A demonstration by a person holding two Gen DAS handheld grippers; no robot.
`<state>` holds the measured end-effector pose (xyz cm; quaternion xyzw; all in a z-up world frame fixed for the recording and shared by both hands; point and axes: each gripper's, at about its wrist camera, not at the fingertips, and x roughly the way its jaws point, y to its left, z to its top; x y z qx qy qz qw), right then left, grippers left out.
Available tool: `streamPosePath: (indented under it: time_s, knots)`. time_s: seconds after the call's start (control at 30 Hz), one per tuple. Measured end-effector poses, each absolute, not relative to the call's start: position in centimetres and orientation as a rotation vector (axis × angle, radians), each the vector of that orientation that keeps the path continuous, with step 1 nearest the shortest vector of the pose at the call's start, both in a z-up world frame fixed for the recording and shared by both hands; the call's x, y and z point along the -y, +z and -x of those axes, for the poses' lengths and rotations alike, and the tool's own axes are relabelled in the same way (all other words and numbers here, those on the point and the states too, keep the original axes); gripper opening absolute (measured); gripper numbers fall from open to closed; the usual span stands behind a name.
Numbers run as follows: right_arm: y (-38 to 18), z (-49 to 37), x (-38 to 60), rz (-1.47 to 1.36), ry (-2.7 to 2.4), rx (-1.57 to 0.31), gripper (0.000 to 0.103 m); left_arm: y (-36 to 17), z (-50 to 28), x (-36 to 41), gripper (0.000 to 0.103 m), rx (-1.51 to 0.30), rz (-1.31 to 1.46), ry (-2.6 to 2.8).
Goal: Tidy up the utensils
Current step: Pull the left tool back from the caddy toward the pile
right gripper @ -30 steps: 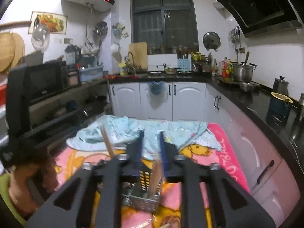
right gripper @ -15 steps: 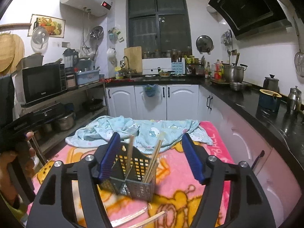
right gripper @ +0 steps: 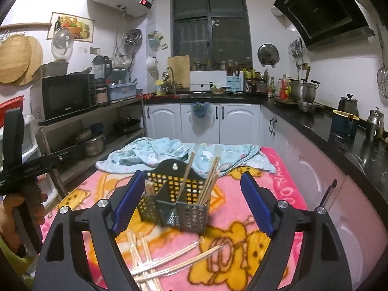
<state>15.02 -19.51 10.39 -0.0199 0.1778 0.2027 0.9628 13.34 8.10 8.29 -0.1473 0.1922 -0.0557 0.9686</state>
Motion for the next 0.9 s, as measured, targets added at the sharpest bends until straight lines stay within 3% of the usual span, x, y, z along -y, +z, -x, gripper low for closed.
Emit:
streamPosePath:
  time_s: [0.9]
  knots:
    - [5.3, -11.8, 18.0, 0.118, 0.466, -0.486, 0.085, 3.4, -10.1, -7.0, 0.092, -0.528, 0.238, -0.114]
